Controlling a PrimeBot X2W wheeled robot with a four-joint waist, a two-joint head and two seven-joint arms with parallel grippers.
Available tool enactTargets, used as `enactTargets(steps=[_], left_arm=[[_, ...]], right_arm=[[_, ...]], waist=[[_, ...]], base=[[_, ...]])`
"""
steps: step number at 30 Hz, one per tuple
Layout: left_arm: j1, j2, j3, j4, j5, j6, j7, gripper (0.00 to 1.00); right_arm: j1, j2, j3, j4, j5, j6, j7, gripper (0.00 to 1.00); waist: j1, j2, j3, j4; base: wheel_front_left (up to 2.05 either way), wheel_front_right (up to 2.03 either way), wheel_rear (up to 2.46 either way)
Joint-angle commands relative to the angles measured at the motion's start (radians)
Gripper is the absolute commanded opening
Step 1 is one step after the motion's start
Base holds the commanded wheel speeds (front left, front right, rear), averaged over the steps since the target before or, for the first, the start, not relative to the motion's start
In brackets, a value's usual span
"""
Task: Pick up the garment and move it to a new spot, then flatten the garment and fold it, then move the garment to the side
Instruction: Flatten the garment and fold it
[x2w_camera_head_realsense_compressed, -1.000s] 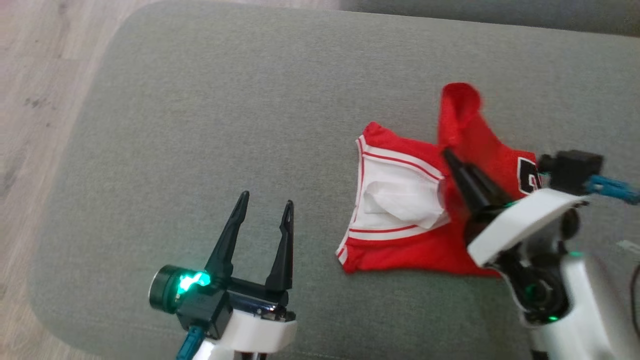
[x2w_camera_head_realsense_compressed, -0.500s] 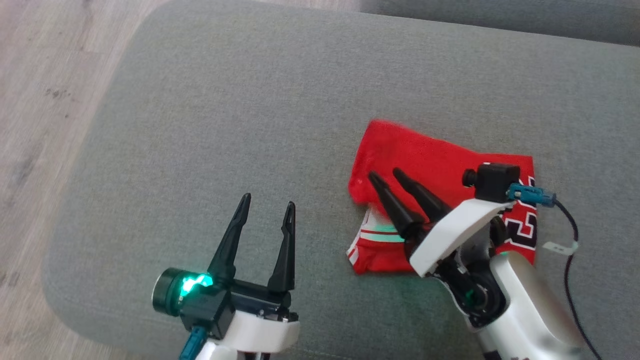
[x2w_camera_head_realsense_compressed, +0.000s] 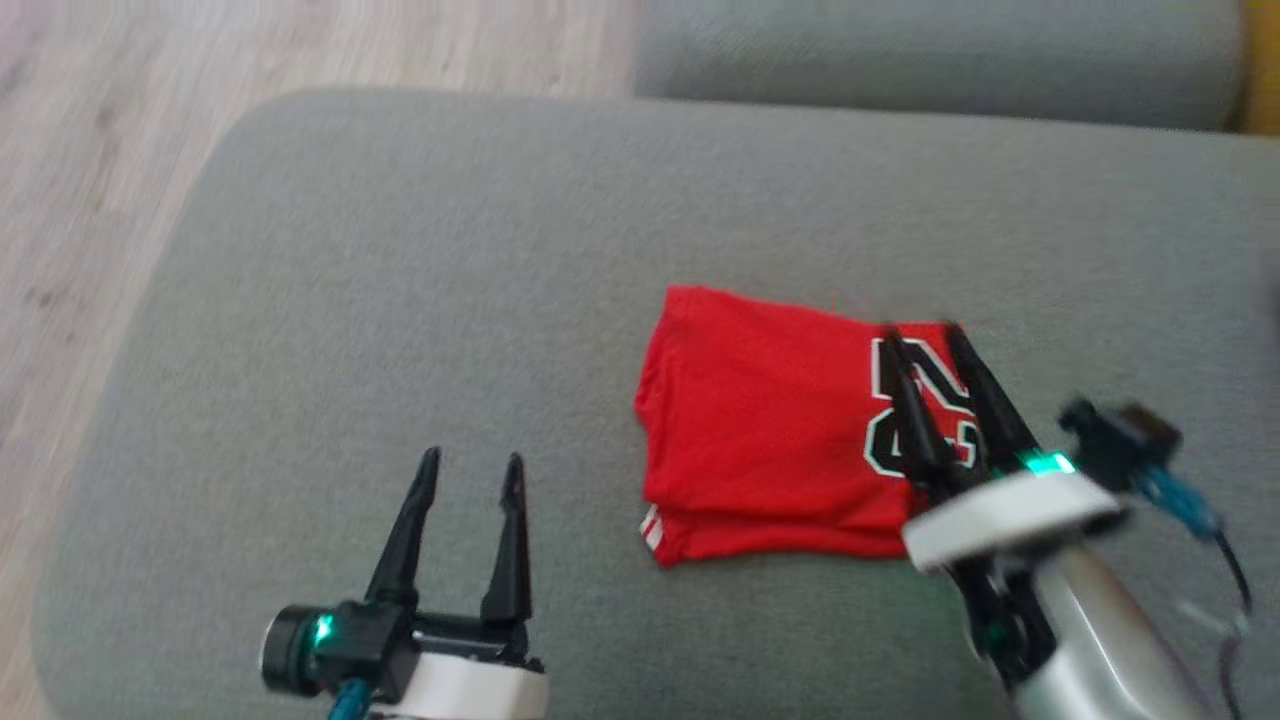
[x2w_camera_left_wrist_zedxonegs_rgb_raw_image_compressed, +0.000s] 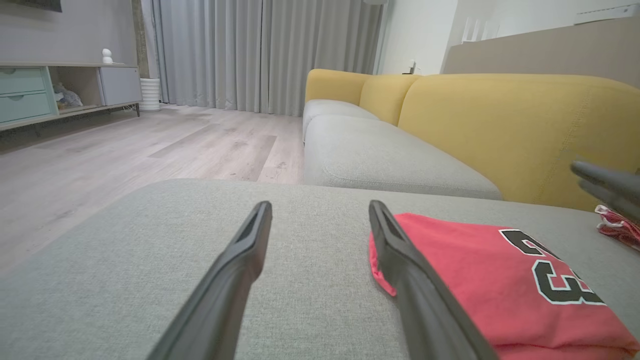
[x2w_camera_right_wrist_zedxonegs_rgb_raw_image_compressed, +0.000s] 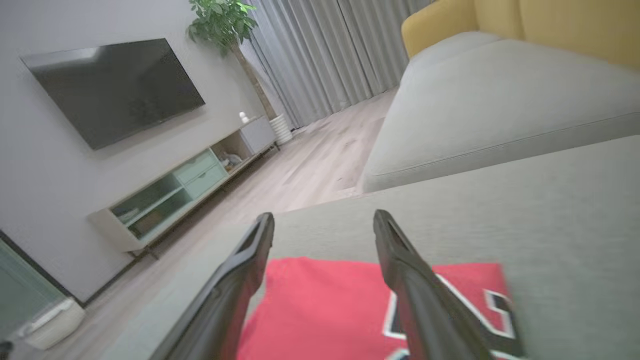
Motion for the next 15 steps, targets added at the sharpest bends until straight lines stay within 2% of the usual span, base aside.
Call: enactTargets(steps=[1, 6, 11, 15], left_arm=[[-0.012, -0.005, 0.045, -0.026, 0.005, 0.009, -0.006, 1.00], [0.021, -0.005, 0.087, -0.017, 0.013, 0.006, -0.006, 1.00], [0.050, -0.005, 0.121, -0.018, 0.034, 0.004, -0.006, 1.00], [0.080, -0.005, 0.141, -0.012, 0.059, 0.002, -0.006, 1.00]], right_arm=[[0.006, -0.014, 0.009, -0.013, -0.031, 0.007, -0.033, 1.00], [0.085, -0.038, -0.045, 0.037, -0.140, 0.007, -0.084, 1.00], [0.180, -0.022, -0.155, -0.048, -0.286, 0.007, -0.086, 1.00], [0.255, -0.001, -0.193, -0.087, -0.373, 0.007, -0.087, 1.00]], waist=[[0.0000, 0.0000, -0.045, -0.037], [0.0000, 0.0000, -0.098, -0.064], [0.0000, 0.0000, -0.133, -0.076], [0.0000, 0.0000, -0.158, -0.080]], base=[[0.00, 0.00, 0.00], [0.00, 0.00, 0.00], [0.00, 0.00, 0.00], [0.00, 0.00, 0.00]])
